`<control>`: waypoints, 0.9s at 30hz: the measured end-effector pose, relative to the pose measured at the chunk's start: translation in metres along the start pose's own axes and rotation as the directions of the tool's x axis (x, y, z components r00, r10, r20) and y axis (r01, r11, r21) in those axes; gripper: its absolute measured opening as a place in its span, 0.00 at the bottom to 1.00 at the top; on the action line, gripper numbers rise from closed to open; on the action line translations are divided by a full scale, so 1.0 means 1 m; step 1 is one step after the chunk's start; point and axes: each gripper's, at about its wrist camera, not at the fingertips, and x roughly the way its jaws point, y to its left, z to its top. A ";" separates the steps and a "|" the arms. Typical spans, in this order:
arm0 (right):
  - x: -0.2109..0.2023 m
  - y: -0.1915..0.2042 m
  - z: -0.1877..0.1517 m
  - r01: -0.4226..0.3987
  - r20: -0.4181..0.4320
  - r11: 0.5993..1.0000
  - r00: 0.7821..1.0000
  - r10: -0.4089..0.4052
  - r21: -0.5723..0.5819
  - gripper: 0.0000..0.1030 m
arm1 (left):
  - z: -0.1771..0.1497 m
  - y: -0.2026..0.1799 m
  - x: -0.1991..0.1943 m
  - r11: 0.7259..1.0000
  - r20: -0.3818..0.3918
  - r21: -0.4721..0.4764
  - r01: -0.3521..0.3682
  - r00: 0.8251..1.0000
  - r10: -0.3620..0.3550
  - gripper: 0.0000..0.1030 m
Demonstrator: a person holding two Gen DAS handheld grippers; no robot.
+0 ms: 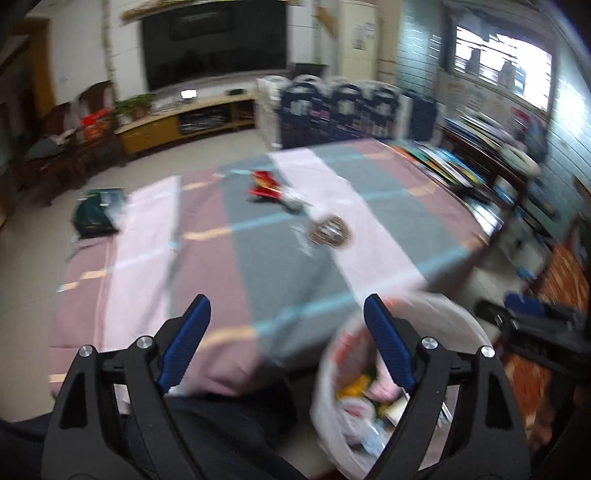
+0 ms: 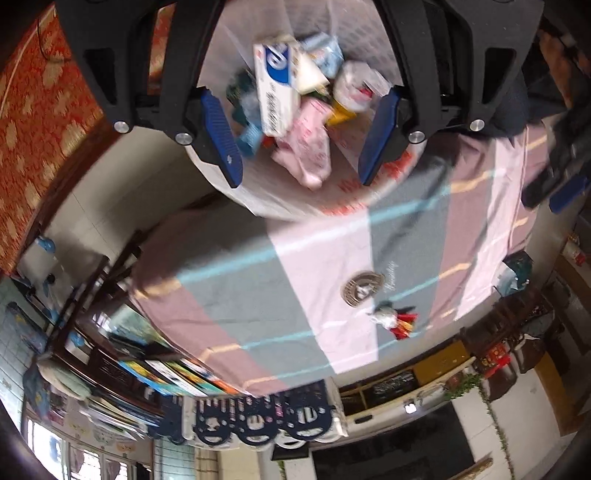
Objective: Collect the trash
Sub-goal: 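Grasp the white tissue with the right gripper and pass it to the left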
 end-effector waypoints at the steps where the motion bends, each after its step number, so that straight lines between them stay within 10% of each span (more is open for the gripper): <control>1: 0.008 0.011 0.011 -0.017 0.011 1.000 1.000 0.017 -0.013 0.62 | 0.011 0.013 0.004 0.999 -0.009 -0.044 -0.032 0.999 0.032 0.83; 8: 0.098 0.103 0.105 -0.090 0.053 0.982 0.994 0.099 -0.163 0.62 | 0.021 0.113 0.021 0.936 -0.022 -0.315 -0.155 0.987 0.156 0.85; 18: 0.290 0.166 0.193 0.086 -0.077 0.971 0.991 -0.105 -0.223 0.62 | -0.015 0.192 0.074 0.823 -0.171 -0.511 -0.248 0.968 0.185 0.85; 20: 0.308 0.172 0.194 0.107 -0.088 0.960 0.987 -0.134 -0.257 0.41 | -0.019 0.199 0.080 0.807 -0.188 -0.526 -0.268 0.962 0.196 0.85; 21: 0.312 0.173 0.193 0.094 -0.101 0.959 0.987 -0.124 -0.267 0.25 | -0.022 0.202 0.084 0.798 -0.198 -0.536 -0.274 0.960 0.197 0.85; 25: 0.289 0.186 0.176 -0.081 -0.136 0.962 0.990 0.046 -0.261 0.23 | -0.032 0.216 0.094 0.749 -0.232 -0.587 -0.307 0.950 0.208 0.85; 27: 0.269 0.205 0.153 -0.248 -0.227 0.928 0.956 0.187 -0.277 0.24 | -0.038 0.225 0.095 0.719 -0.245 -0.613 -0.329 0.944 0.223 0.85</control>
